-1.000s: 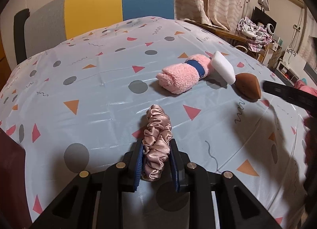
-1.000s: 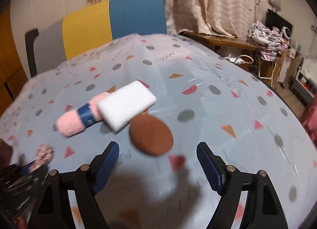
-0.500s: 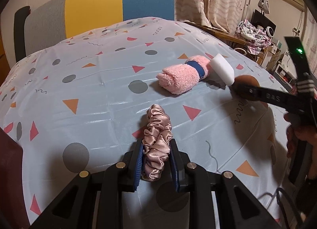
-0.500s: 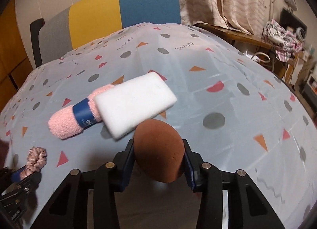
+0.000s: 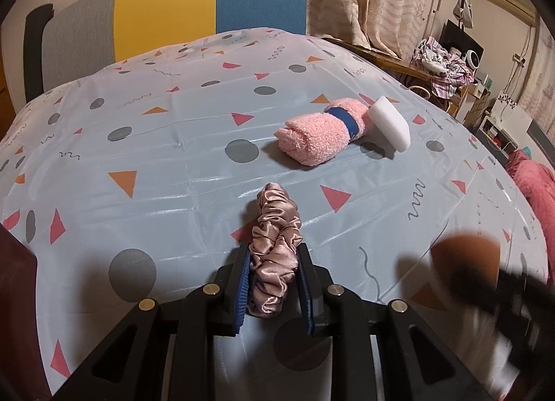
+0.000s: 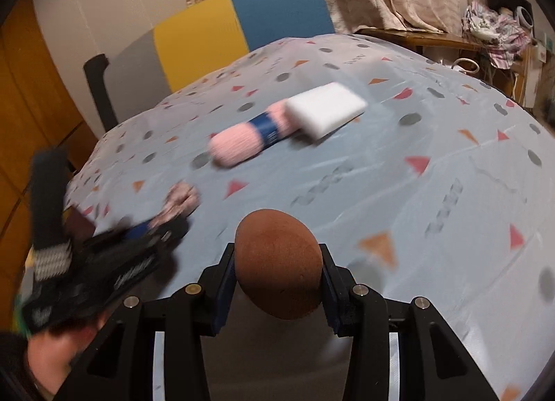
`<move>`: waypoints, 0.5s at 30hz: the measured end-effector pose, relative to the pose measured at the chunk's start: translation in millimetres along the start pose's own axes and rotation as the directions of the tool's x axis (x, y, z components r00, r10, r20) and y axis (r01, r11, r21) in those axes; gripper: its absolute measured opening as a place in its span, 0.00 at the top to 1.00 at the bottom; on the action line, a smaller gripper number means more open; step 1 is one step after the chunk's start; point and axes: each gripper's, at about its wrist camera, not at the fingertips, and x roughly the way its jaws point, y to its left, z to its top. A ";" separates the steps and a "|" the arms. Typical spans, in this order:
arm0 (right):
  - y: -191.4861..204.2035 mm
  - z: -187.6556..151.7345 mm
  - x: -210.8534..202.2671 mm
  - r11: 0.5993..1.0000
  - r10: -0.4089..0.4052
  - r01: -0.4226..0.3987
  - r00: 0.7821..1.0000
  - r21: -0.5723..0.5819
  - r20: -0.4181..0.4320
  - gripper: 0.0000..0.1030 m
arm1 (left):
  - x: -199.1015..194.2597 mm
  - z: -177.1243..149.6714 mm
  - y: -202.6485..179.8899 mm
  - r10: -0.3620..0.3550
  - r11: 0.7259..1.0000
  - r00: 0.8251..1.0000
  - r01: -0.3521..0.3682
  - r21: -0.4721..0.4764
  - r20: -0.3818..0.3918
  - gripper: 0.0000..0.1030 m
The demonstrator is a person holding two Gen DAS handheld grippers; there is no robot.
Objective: Organize rigid objects
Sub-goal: 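Carry the satin scrunchie over the gold tray with the left gripper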
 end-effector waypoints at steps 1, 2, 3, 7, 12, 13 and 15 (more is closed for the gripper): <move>7.5 -7.3 -1.7 1.000 0.001 -0.001 1.000 -0.011 0.004 0.57 | -1.1 1.7 1.1 -0.002 1.000 1.000 0.002 -0.007 -0.007 0.77; 13.1 -12.9 -2.5 1.000 -0.001 0.001 1.000 -0.024 0.007 0.57 | -3.1 3.0 1.7 -0.001 1.000 1.000 0.001 -0.009 -0.012 0.77; 19.5 -18.6 -2.7 0.999 -0.014 0.015 1.000 -0.052 0.015 0.57 | -6.7 3.2 2.5 -0.005 1.000 1.000 0.005 -0.015 -0.010 0.77; 29.3 -25.5 -2.5 0.993 -0.047 0.051 0.998 -0.103 0.035 0.57 | -35.7 1.3 4.2 -0.036 0.999 0.999 0.037 -0.030 0.034 0.78; 30.2 -27.9 2.9 0.990 -0.071 0.074 0.997 -0.118 0.028 0.57 | -66.8 -5.3 5.0 -0.054 0.998 0.996 0.056 -0.029 0.069 0.78; 30.4 -28.0 3.6 0.989 -0.075 0.078 0.997 -0.123 0.030 0.57 | -73.4 -8.8 7.1 -0.061 0.997 0.996 0.064 -0.044 0.072 0.78; 32.0 -29.3 2.5 0.988 -0.079 0.083 0.996 -0.132 0.039 0.57 | -84.0 -15.5 12.2 -0.067 0.995 0.995 0.073 -0.073 0.076 0.78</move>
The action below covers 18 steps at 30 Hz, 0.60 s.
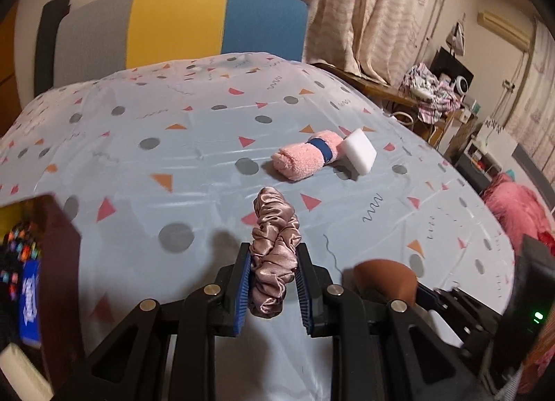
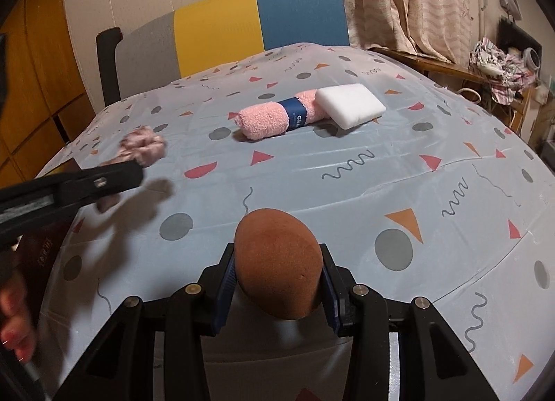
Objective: Organize rigid objects
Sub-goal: 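Carry the satin scrunchie over the gold tray with the left gripper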
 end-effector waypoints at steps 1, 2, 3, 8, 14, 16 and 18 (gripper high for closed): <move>1.3 -0.3 0.0 1.000 -0.004 0.004 1.000 -0.005 0.003 0.57 | -3.7 -1.9 2.0 -0.002 1.000 1.000 0.002 -0.012 0.001 0.78; 1.7 -0.2 0.4 1.000 -0.006 0.006 1.000 -0.009 0.003 0.57 | -11.1 -4.9 5.8 -0.001 1.000 1.000 0.002 -0.031 0.005 0.78; 2.1 -0.5 0.8 1.000 -0.009 0.009 1.000 -0.012 0.002 0.57 | -16.9 -7.2 8.5 -0.001 0.999 1.000 0.001 -0.041 0.009 0.78; 4.6 -1.0 0.1 0.999 -0.023 0.023 1.000 -0.022 0.010 0.57 | -48.6 -21.2 30.0 -0.004 0.993 0.999 0.007 -0.117 0.032 0.78; 6.3 -1.2 0.0 0.999 -0.036 0.037 0.999 -0.031 0.013 0.57 | -85.8 -25.8 73.8 0.017 0.972 0.997 0.000 -0.233 0.071 0.78; 7.2 -1.3 0.1 0.998 -0.041 0.041 0.999 -0.037 0.013 0.57 | -96.2 -22.4 92.4 0.030 0.963 0.996 -0.007 -0.268 0.081 0.78; 8.2 -1.7 0.3 0.998 -0.047 0.048 0.999 -0.043 0.013 0.57 | -104.7 -19.1 115.9 0.049 0.951 0.995 -0.021 -0.310 0.084 0.78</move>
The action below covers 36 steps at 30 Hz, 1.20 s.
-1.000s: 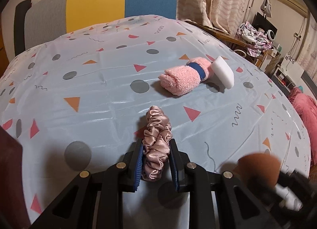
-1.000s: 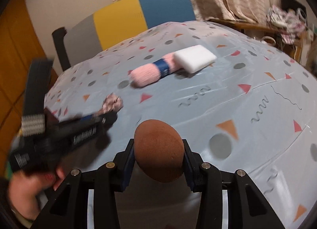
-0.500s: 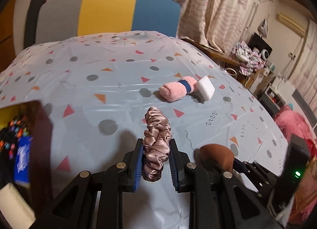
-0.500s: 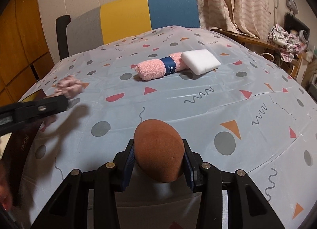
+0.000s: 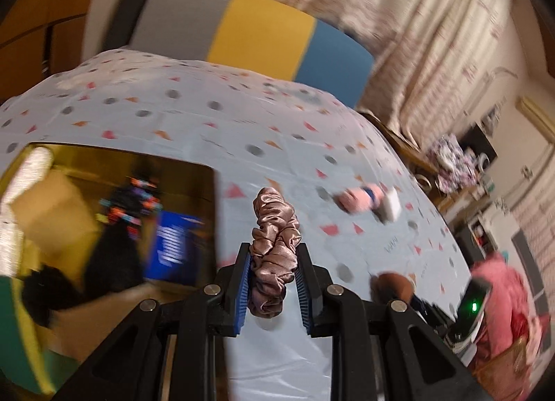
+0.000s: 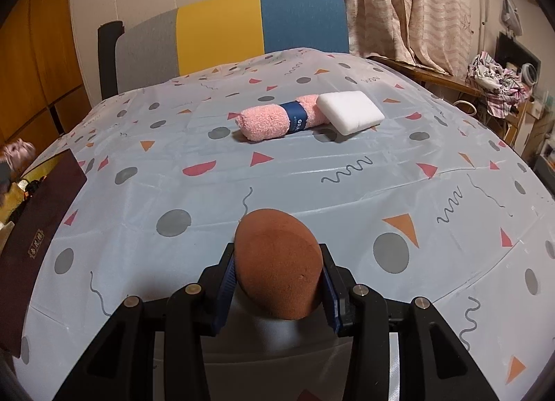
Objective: Organize rigid objects
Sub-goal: 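Carry the satin scrunchie over the gold tray with the left gripper, then release the scrunchie in the tray with the left gripper while the right lowers the egg sponge there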
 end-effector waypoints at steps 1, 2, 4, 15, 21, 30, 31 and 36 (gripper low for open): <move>0.6 0.0 0.2 1.000 -0.003 0.003 1.000 -0.003 -0.001 0.57 | -1.4 4.8 9.8 0.012 1.000 1.000 -0.012 -0.018 -0.001 0.78; 1.1 0.0 0.5 1.000 -0.005 0.005 1.000 -0.007 -0.003 0.57 | -3.5 10.8 24.5 0.027 0.998 1.000 -0.027 -0.048 0.001 0.78; 2.5 -0.4 0.8 1.000 -0.011 0.011 1.000 -0.012 -0.005 0.57 | -3.5 18.7 45.1 0.045 0.995 0.999 -0.046 -0.088 -0.010 0.78; 7.6 -1.0 3.1 0.999 -0.037 0.036 0.999 -0.038 -0.014 0.57 | 18.8 47.5 117.1 0.120 0.976 0.989 -0.133 -0.172 -0.083 0.78; 10.8 -0.8 3.7 0.997 -0.051 0.050 0.999 -0.053 -0.018 0.57 | 32.5 53.5 131.7 0.167 0.971 0.981 -0.181 -0.154 -0.103 0.77; 12.9 -1.3 4.1 0.996 -0.060 0.059 0.998 -0.062 -0.019 0.57 | 39.7 51.6 141.6 0.195 0.959 0.972 -0.217 -0.182 -0.133 0.56; 12.7 -1.3 4.2 0.996 -0.060 0.059 0.998 -0.062 -0.018 0.57 | 39.3 51.1 140.5 0.200 0.958 0.970 -0.224 -0.180 -0.138 0.56; 12.8 -1.4 4.2 0.996 -0.060 0.059 0.998 -0.062 -0.017 0.57 | 30.1 48.7 133.6 0.167 0.962 0.978 -0.189 -0.196 -0.124 0.49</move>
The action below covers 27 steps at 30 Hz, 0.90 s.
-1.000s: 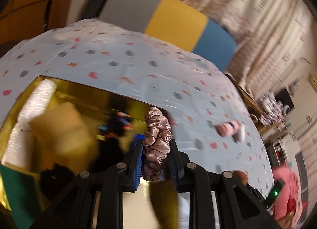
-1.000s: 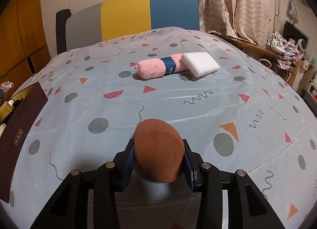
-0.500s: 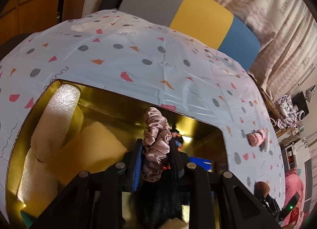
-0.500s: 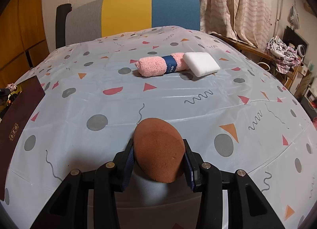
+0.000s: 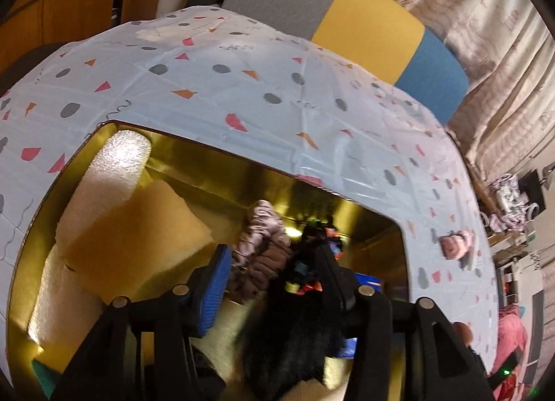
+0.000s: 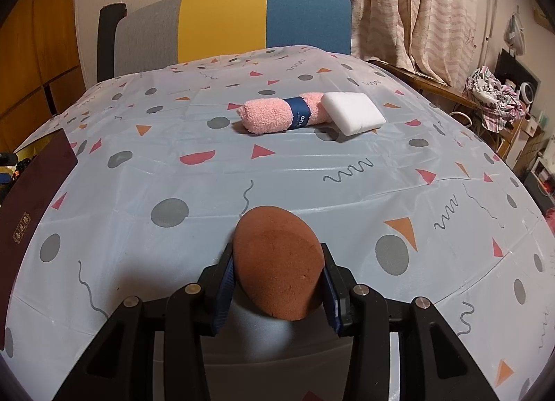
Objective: Organize rigid objects
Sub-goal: 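Release the scrunchie in the tray with the left gripper while the right lowers the egg sponge there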
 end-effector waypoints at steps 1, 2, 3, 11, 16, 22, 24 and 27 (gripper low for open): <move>-0.1 0.0 -0.2 1.000 0.000 0.000 1.000 0.000 0.001 0.57 | -4.1 -1.6 -1.7 -0.017 1.000 1.000 0.017 0.000 0.010 0.49; -0.2 0.0 -0.4 1.000 0.000 0.000 1.000 0.001 0.003 0.57 | -7.9 -2.6 -3.0 -0.029 1.000 0.999 0.029 0.002 0.018 0.49; 0.0 0.1 -0.6 1.000 0.000 0.000 1.000 0.001 0.004 0.57 | -11.7 -4.1 -4.7 -0.039 0.999 0.999 0.039 0.006 0.027 0.49; -0.5 -0.4 -5.1 1.000 0.001 -0.001 1.000 0.002 0.025 0.57 | -41.4 -18.4 -20.1 -0.109 0.993 0.991 0.104 0.060 0.078 0.49; 0.7 0.2 -11.1 1.000 0.015 -0.015 0.999 -0.005 0.049 0.57 | -53.3 -30.4 -26.3 -0.135 0.987 0.987 0.127 0.094 0.085 0.49; 7.6 3.4 -16.5 0.999 0.031 -0.029 0.998 -0.044 0.051 0.57 | -69.1 -50.1 -26.3 -0.146 0.981 0.986 0.133 0.145 0.086 0.49; 10.8 4.7 -21.7 0.998 0.039 -0.037 0.998 -0.043 0.053 0.57 | -74.3 -56.4 -25.7 -0.141 0.979 0.986 0.124 0.164 0.093 0.49; 19.8 6.7 -31.6 0.996 0.078 -0.077 0.996 -0.038 0.052 0.57 | -80.6 -66.2 -22.7 -0.146 0.975 0.985 0.127 0.185 0.095 0.49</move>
